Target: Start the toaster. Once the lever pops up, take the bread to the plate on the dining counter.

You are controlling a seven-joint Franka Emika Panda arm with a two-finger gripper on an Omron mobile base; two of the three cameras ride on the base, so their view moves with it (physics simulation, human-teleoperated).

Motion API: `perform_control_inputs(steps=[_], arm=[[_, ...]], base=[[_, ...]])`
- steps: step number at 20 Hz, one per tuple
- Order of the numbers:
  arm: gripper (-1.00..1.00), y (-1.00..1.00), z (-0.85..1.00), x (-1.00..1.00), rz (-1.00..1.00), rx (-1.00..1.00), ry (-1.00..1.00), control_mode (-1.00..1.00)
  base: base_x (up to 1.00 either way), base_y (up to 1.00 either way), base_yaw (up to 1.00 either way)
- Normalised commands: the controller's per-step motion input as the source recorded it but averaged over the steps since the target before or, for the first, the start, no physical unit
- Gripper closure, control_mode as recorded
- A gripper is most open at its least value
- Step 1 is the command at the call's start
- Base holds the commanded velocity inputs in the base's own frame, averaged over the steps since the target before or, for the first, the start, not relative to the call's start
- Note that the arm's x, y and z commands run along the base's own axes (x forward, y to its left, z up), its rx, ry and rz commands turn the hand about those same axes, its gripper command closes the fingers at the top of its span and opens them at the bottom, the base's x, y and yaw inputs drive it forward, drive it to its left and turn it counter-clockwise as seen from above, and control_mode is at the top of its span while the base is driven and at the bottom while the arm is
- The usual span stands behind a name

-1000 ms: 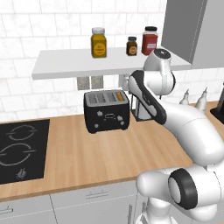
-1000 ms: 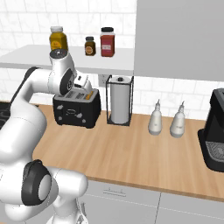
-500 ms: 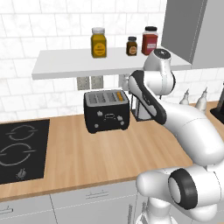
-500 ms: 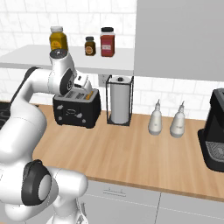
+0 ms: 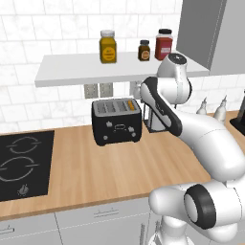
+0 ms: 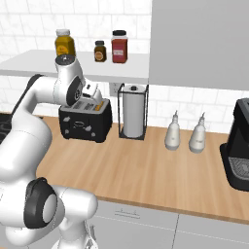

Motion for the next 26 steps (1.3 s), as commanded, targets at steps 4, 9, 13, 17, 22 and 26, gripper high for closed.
perform_control_inputs(steps=[4,9,13,17,22,26], arm=[[-1.00,0.00,0.00,0.00,0.00,0.00,0.00,-1.00],[-1.00,0.00,0.00,0.00,0.00,0.00,0.00,-1.00],[-1.00,0.00,0.00,0.00,0.00,0.00,0.00,-1.00],[-1.00,0.00,0.00,0.00,0.00,0.00,0.00,-1.00],[-1.00,0.00,0.00,0.00,0.00,0.00,0.00,-1.00],[-1.00,0.00,0.00,0.00,0.00,0.00,0.00,-1.00]], base=[[0.00,0.00,0.00],[0.00,0.00,0.00],[0.00,0.00,0.00],[0.00,0.00,0.00],[0.00,0.00,0.00],[0.00,0.00,0.00]])
